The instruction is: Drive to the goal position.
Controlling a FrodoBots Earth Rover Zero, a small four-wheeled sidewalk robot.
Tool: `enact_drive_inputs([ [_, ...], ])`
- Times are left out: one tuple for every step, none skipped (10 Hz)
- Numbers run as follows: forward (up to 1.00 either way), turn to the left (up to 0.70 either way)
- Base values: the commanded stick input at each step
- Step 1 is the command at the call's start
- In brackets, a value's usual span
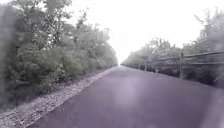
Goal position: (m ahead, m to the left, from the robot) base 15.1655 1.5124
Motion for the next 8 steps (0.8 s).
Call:
enact_drive_inputs([
  [1.00, -0.06],
  [1.00, -0.06],
  [1.00, -0.06],
  [1.00, -0.05],
  [1.00, 0.00],
  [1.00, 0.00],
  [1.00, -0.10],
  [1.00, -0.36],
])
